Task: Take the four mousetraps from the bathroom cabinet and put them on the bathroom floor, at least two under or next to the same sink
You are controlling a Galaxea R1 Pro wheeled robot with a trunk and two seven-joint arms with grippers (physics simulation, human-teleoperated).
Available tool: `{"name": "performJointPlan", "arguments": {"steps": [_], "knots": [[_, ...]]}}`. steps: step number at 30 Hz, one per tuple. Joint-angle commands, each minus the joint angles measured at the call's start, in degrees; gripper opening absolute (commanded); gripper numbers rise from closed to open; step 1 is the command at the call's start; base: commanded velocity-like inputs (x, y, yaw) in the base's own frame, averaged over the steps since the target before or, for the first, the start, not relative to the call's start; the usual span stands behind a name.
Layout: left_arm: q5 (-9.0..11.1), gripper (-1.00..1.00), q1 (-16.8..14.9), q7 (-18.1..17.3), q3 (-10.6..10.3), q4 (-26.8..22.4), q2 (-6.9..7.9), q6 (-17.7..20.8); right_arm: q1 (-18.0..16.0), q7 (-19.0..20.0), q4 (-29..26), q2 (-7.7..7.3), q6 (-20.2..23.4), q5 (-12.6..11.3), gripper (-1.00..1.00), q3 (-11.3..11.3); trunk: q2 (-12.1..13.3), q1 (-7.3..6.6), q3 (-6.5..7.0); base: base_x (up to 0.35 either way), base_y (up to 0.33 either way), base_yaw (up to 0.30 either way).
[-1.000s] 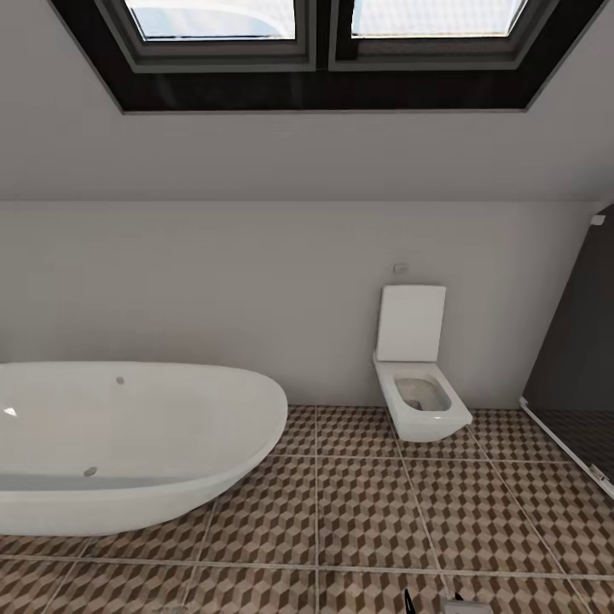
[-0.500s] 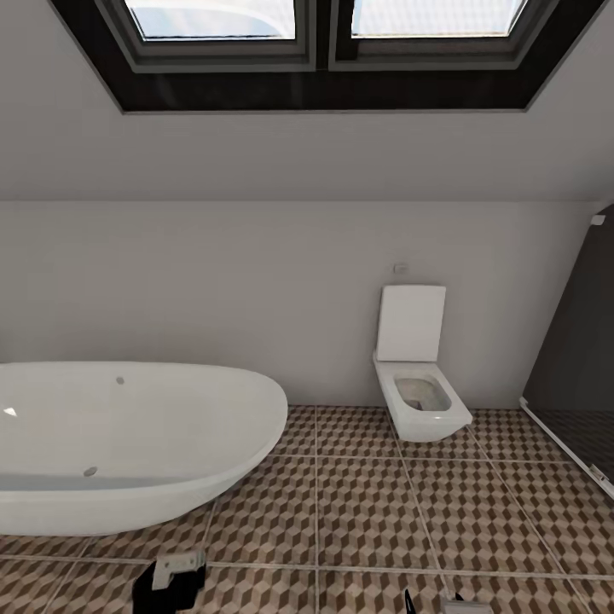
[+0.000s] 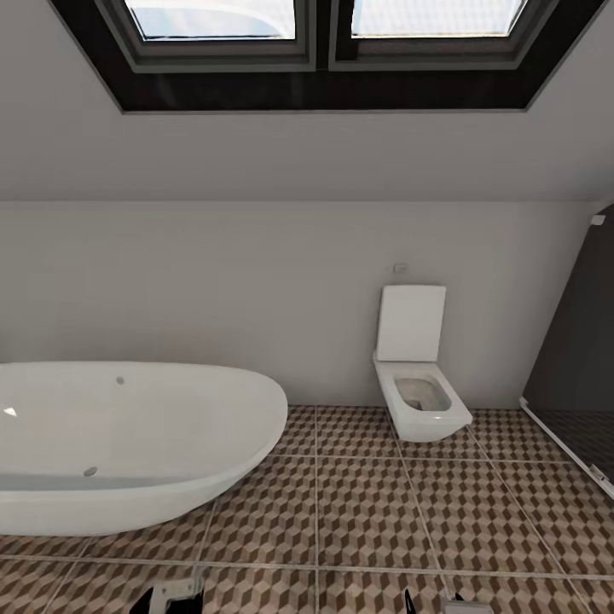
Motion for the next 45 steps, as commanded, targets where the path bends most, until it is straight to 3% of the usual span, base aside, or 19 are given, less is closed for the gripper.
{"name": "performJointPlan", "arguments": {"steps": [1,16,45], "knots": [[0.0,1.00,0.0,0.1,0.1,0.4,0.00,-0.5,0.0,-0.2,0.0,0.00,-0.2,0.0,1.00,0.0,0.0,0.00,-0.06,0.000,0.000,0.000],[0.0,1.00,0.0,0.1,0.1,3.0,0.90,-1.7,0.0,-0.3,0.0,-0.02,-0.2,0.1,1.00,0.0,0.0,0.00,-0.06,0.000,0.000,0.000],[0.0,1.00,-0.1,0.1,0.1,5.0,0.87,-1.8,0.0,-0.5,0.0,-0.02,-0.1,0.0,1.00,0.0,0.0,0.00,-0.06,0.000,0.000,0.000]]}}
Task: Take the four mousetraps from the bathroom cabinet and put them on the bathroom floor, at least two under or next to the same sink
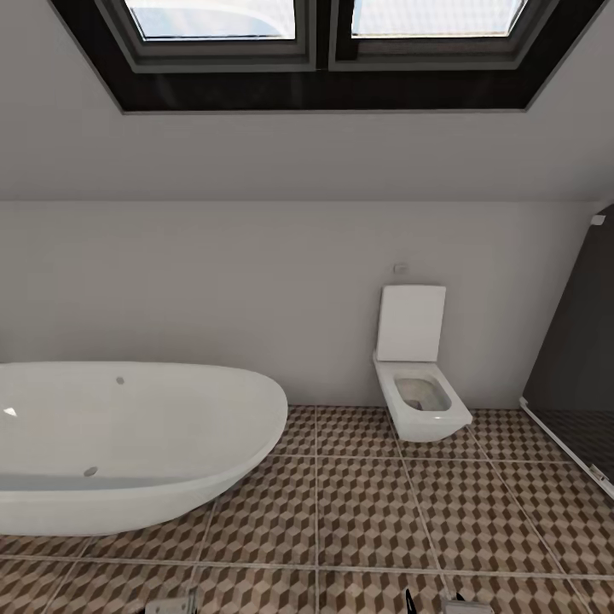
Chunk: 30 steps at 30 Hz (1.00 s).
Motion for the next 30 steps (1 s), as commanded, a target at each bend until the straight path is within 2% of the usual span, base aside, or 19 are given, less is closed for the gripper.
{"name": "performJointPlan", "arguments": {"steps": [1,11,30], "knots": [[0.0,1.00,0.0,0.2,-0.1,0.1,0.00,-0.2,0.0,-0.2,0.0,0.01,-0.2,0.0,1.00,0.0,0.0,0.00,-0.06,0.000,0.000,0.000],[0.0,1.00,0.0,0.2,-0.1,0.4,-0.04,-0.2,0.0,0.1,0.0,0.01,-0.1,0.0,1.00,0.1,0.0,0.00,-0.06,0.000,0.000,-0.087],[0.0,1.00,0.0,0.2,-0.1,0.9,-0.13,-0.2,0.0,0.1,0.0,0.01,-0.1,0.0,1.00,0.1,0.0,0.00,-0.06,0.000,0.000,-0.273]]}}
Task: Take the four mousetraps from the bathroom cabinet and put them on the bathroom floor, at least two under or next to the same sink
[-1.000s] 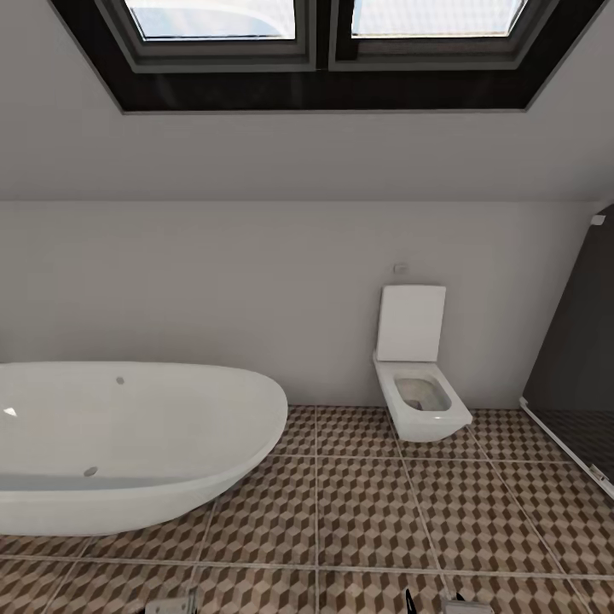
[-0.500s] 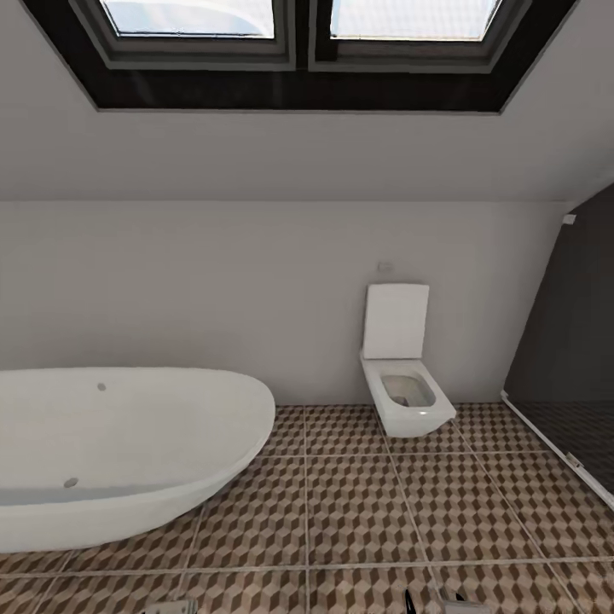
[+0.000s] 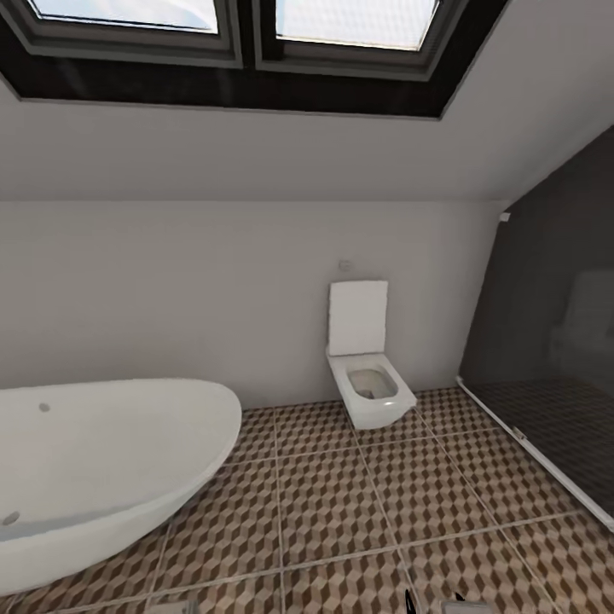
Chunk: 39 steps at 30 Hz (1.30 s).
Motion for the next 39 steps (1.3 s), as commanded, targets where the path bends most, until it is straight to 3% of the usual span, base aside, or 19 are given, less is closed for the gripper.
{"name": "performJointPlan", "arguments": {"steps": [1,15,26,39], "knots": [[0.0,1.00,0.0,0.2,0.0,0.0,0.01,-0.2,0.0,-0.2,0.0,0.01,-0.2,0.0,1.00,0.0,0.0,0.00,-0.06,0.000,0.000,-0.291],[0.0,1.00,0.0,0.2,0.0,0.6,-0.06,-0.3,0.0,-0.2,0.0,0.01,-0.2,0.1,1.00,0.0,0.0,0.00,-0.06,0.000,0.000,-0.292],[0.0,1.00,0.0,0.2,0.0,2.3,-0.13,-4.2,0.0,-0.2,0.0,0.01,-0.2,0.1,1.00,0.0,0.0,0.00,-0.06,0.000,0.000,-0.292],[0.0,1.00,0.0,0.2,0.0,2.7,-0.10,-4.6,0.0,-0.2,0.0,0.01,-0.2,0.1,1.00,0.0,0.0,0.00,-0.06,0.000,0.000,-0.292]]}}
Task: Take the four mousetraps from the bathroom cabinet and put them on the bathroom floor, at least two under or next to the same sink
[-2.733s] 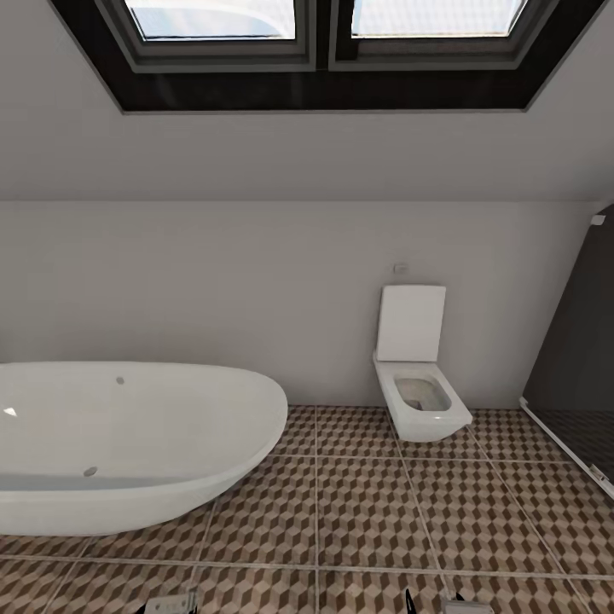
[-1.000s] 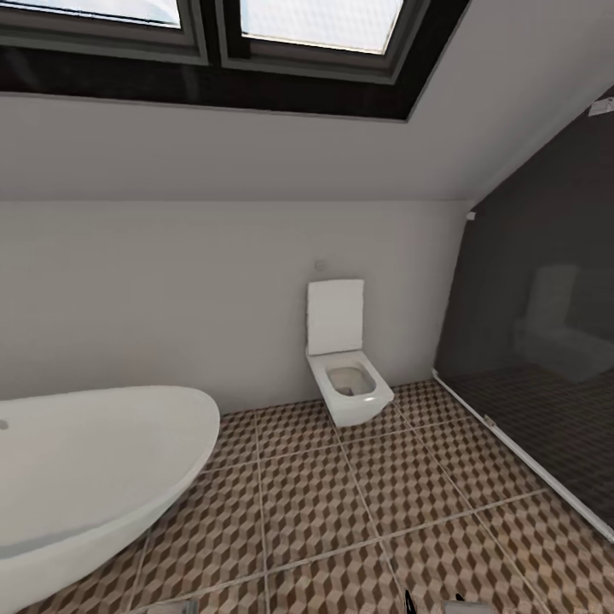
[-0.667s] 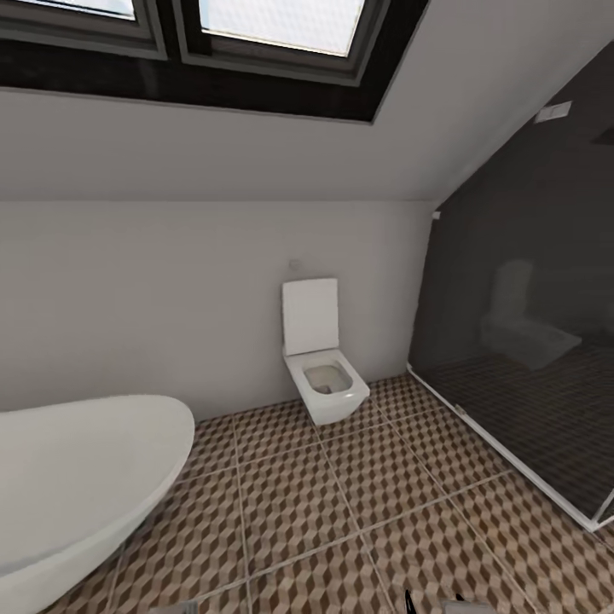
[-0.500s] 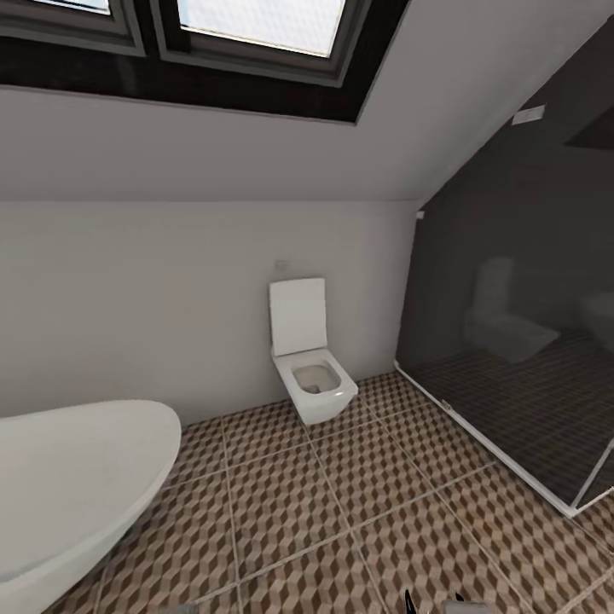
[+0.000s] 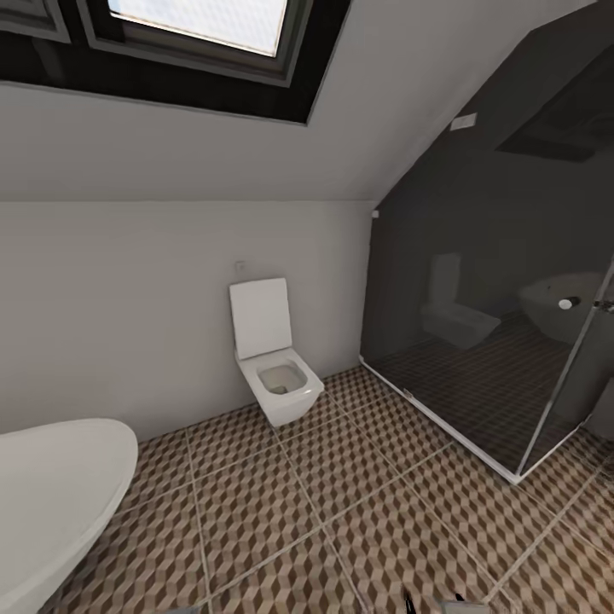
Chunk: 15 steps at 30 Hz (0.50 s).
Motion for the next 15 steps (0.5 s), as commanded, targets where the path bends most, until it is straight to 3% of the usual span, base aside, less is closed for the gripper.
{"name": "performJointPlan", "arguments": {"steps": [1,15], "knots": [[0.0,1.00,0.0,0.2,0.0,0.0,0.02,-0.2,0.0,-0.2,0.0,0.01,-0.2,0.0,1.00,0.0,0.0,0.00,-0.06,0.000,0.000,-0.292],[0.0,1.00,0.0,0.2,0.0,0.0,-0.04,-0.2,0.0,-0.2,0.0,0.01,-0.2,0.0,1.00,0.0,0.0,0.00,-0.06,0.000,0.000,-0.292]]}}
